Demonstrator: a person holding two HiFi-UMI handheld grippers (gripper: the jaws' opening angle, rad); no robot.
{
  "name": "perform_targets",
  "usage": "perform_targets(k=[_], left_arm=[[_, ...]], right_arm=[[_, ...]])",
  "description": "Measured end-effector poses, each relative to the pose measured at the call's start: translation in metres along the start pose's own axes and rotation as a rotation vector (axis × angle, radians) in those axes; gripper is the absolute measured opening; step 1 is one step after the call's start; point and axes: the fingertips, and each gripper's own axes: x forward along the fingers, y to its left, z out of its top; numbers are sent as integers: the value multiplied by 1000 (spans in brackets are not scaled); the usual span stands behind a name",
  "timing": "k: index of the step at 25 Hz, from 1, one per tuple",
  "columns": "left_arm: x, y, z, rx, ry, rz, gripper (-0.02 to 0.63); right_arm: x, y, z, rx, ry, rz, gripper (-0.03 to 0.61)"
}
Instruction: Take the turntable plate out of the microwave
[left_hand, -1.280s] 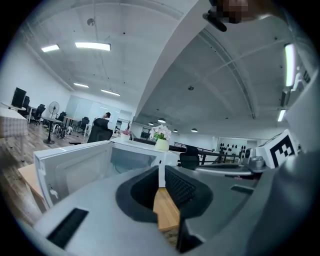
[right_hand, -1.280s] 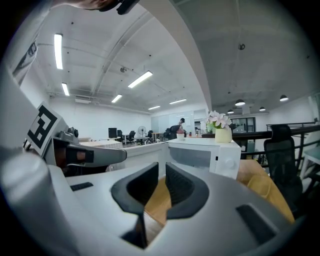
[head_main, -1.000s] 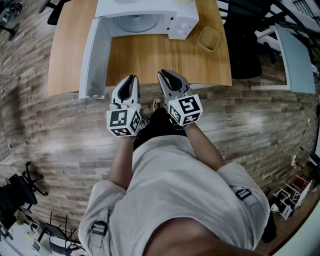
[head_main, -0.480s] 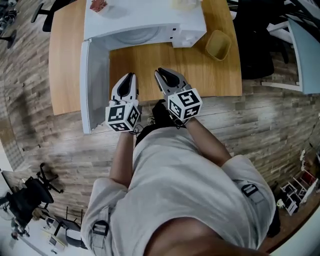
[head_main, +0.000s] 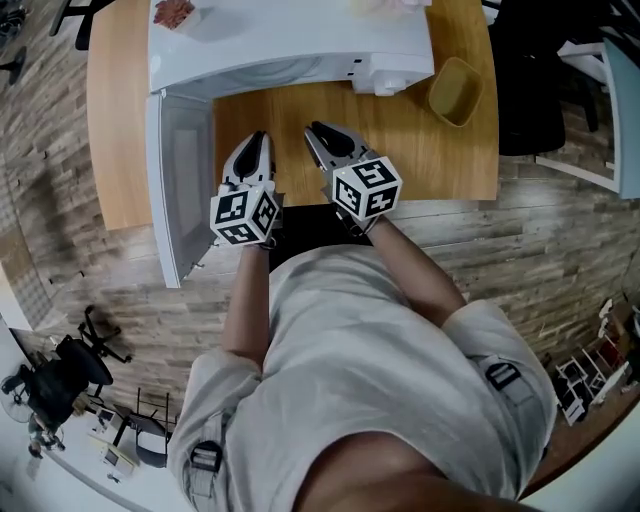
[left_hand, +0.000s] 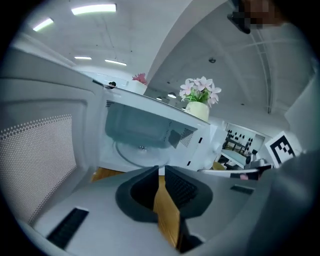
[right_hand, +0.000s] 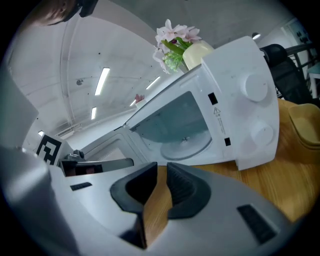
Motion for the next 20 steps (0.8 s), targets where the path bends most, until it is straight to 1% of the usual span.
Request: perform_targets(k=[4,9,13,16,18,20], left_arm=[[16,13,-3,-93,4,-3,51],[39,21,-13,-249,12,-48,55],[61,31,-19,-386,3,-79,63],[75,41,-22,-441,9,-83,79],[83,46,-22,-494,6,-89,91],[91,52,-24,-563,1,-100,105]], right_arm=[[19,-4,-9,33,23,8,69],[41,-11,-14,68,32,-2,78],[58,-19,-11,124,27,-11,84],[70,-24,-10,152,25,-19,95],[78,-28,-11,198,26,-22,102],[85,-34,-12,281,19,-27,110]])
